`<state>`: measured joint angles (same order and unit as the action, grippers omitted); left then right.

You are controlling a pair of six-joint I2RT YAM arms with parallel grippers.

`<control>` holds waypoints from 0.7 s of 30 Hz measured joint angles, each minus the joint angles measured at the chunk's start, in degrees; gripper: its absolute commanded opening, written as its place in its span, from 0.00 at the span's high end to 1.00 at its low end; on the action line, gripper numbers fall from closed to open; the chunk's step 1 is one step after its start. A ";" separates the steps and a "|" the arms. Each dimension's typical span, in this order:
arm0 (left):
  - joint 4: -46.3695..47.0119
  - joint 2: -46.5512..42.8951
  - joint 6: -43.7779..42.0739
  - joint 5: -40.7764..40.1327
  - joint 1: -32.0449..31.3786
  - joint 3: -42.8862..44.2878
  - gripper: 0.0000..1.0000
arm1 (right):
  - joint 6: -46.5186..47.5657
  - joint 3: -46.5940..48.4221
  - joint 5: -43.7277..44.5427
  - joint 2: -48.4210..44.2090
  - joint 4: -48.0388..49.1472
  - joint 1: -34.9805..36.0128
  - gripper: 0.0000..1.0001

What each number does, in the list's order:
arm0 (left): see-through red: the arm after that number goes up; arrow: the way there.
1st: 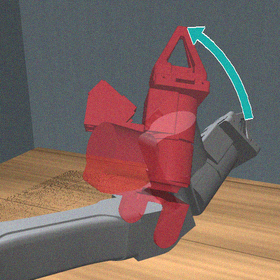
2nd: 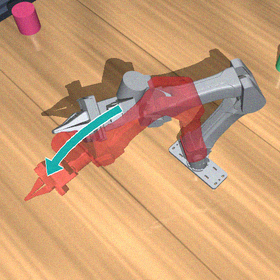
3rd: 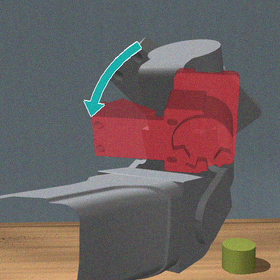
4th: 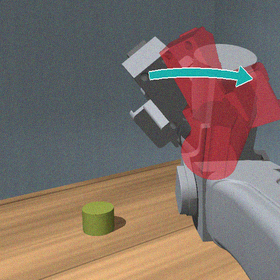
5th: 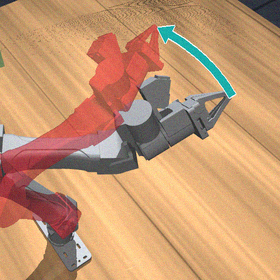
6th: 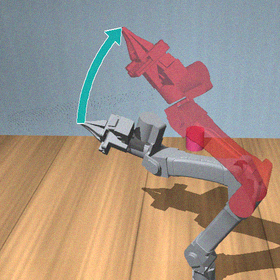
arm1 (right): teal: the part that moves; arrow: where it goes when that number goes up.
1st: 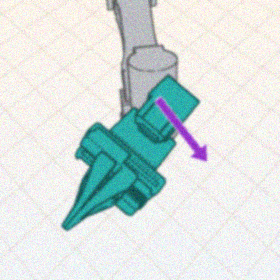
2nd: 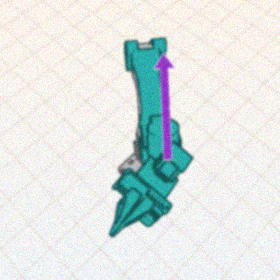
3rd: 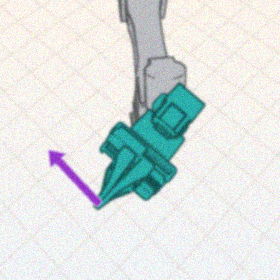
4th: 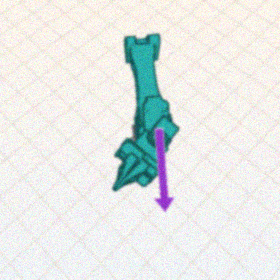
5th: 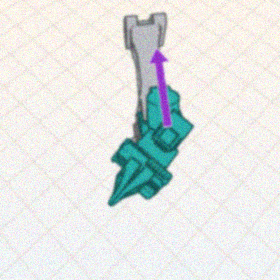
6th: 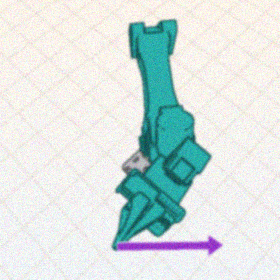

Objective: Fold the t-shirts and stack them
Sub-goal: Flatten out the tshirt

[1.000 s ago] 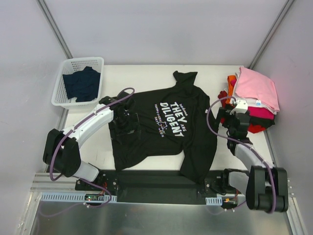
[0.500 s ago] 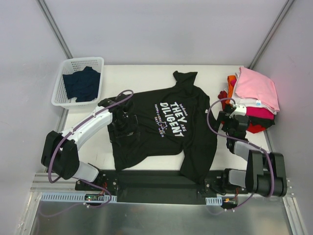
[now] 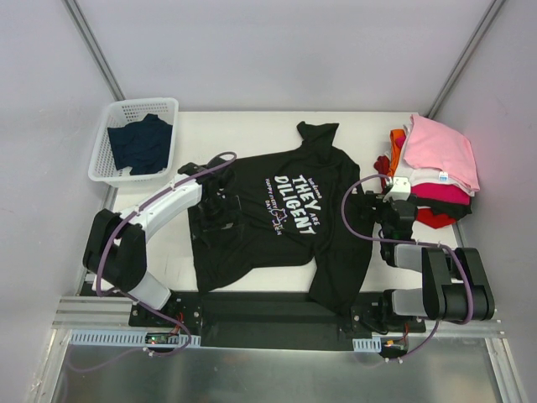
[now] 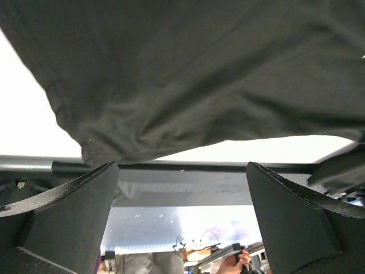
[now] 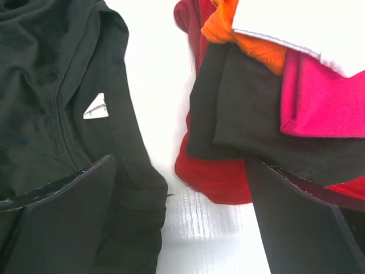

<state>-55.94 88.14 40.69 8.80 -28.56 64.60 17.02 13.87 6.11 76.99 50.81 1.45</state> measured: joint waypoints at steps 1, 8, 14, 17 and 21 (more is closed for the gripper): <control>0.15 0.50 -0.07 0.02 -0.02 0.68 0.04 | 0.07 0.00 0.15 0.00 0.02 0.00 0.00; 0.57 1.01 -0.28 0.13 -1.53 2.10 0.04 | 0.22 0.00 0.61 0.00 0.02 0.15 0.00; 1.57 0.92 -0.20 0.20 -1.84 1.70 0.04 | 0.22 0.00 0.72 0.00 0.02 0.20 0.00; 2.99 0.90 -0.15 1.01 -1.84 0.96 0.05 | 0.22 0.00 0.74 0.00 0.02 0.20 0.00; 4.04 0.90 0.46 2.21 -1.86 0.87 0.05 | 0.22 0.00 0.74 0.00 0.02 0.20 0.00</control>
<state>-51.90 89.03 41.15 11.00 -30.41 65.47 17.23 13.87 6.85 76.99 50.83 1.65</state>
